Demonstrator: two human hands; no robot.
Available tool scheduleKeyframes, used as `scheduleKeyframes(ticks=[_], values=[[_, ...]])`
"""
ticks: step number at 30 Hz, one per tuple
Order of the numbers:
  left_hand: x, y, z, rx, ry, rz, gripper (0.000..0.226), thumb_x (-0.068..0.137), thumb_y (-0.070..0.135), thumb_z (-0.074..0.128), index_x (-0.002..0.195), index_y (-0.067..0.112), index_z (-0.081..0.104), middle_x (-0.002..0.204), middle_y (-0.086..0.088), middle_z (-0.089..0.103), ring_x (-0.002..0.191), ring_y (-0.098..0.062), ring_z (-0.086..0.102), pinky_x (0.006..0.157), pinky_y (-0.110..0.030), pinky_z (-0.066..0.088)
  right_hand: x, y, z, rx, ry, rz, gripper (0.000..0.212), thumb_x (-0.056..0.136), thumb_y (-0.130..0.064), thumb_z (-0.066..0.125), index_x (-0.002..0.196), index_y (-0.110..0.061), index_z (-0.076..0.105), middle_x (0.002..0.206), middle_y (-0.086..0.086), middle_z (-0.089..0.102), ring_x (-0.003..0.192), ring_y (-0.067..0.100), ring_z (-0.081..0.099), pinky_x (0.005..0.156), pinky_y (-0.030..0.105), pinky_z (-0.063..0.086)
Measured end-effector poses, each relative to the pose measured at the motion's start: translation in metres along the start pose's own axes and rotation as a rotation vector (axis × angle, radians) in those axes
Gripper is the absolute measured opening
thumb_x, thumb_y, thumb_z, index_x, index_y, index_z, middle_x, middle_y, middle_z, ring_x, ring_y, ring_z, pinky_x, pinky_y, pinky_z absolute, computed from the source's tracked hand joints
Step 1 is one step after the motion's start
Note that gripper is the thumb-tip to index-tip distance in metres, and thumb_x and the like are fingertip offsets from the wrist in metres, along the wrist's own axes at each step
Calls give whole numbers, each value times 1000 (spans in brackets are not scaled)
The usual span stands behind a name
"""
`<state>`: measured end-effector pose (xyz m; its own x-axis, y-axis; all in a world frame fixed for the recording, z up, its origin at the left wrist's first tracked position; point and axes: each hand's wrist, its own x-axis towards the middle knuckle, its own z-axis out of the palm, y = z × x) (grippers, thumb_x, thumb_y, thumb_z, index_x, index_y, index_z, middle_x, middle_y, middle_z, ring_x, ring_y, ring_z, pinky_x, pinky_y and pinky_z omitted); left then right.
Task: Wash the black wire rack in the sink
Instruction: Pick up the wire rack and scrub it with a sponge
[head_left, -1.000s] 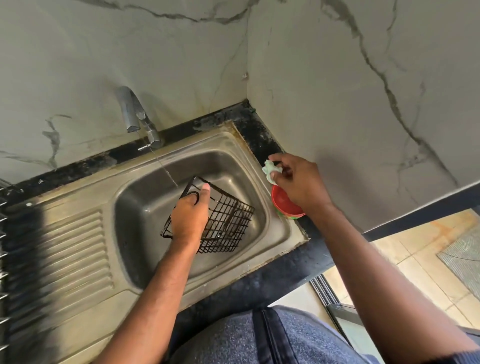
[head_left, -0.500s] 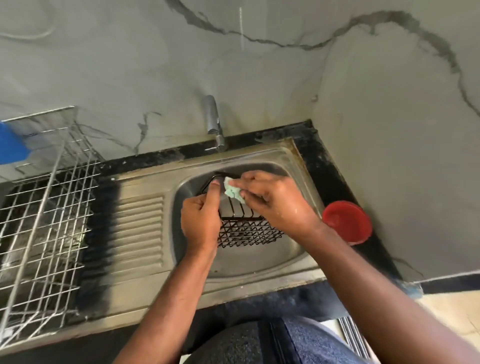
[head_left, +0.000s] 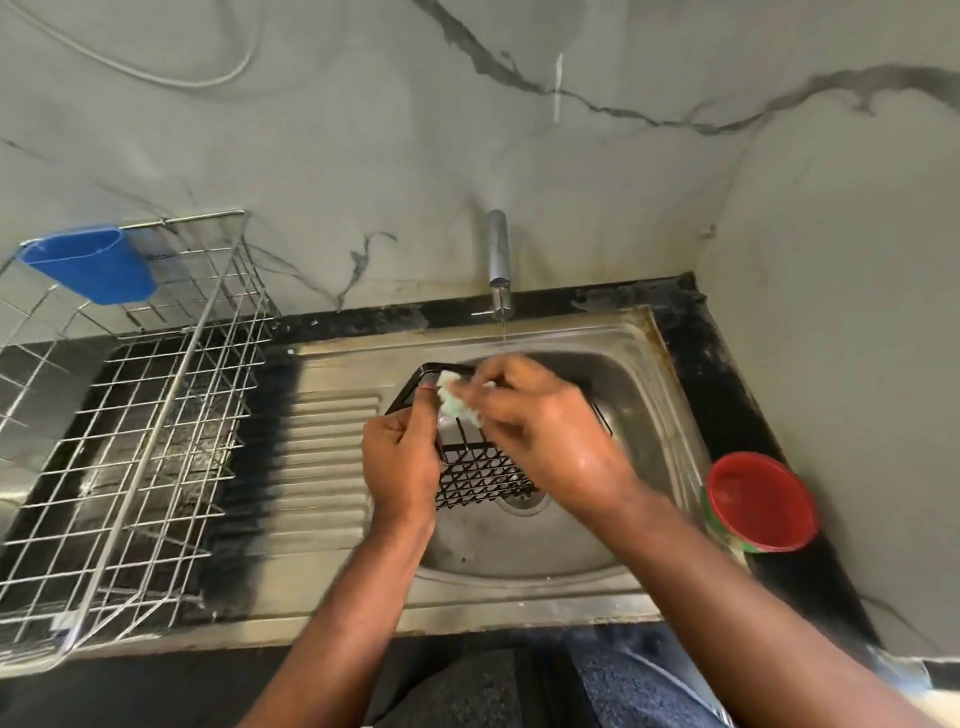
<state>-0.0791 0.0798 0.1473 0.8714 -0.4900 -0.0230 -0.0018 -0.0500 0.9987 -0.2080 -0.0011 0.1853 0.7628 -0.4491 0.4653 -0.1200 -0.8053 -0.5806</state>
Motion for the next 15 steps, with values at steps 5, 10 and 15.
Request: scheduleKeyframes(ticks=[5, 10, 15], values=[[3, -3, -7, -85, 17, 16, 67, 98, 31, 63, 52, -10, 39, 42, -4, 32, 40, -17, 27, 44, -28, 26, -21, 36, -1, -117, -71, 84, 46, 85, 3, 75, 127, -16, 71, 120, 8, 65, 107, 21, 63, 91, 27, 53], [3, -8, -13, -101, -1, 25, 63, 100, 24, 60, 53, -14, 42, 39, 1, 32, 37, -10, 27, 47, -11, 34, -34, 90, -14, -170, -41, 365, 35, 93, -1, 68, 125, -15, 72, 104, -1, 59, 98, 23, 63, 88, 31, 53], [4, -12, -12, -114, 7, -33, 60, 99, 30, 61, 49, 1, 42, 42, -3, 34, 41, -15, 27, 44, -24, 25, -23, 52, -14, -73, 4, 179, 40, 88, 0, 73, 125, -16, 72, 112, 1, 63, 96, 12, 63, 85, 25, 59]])
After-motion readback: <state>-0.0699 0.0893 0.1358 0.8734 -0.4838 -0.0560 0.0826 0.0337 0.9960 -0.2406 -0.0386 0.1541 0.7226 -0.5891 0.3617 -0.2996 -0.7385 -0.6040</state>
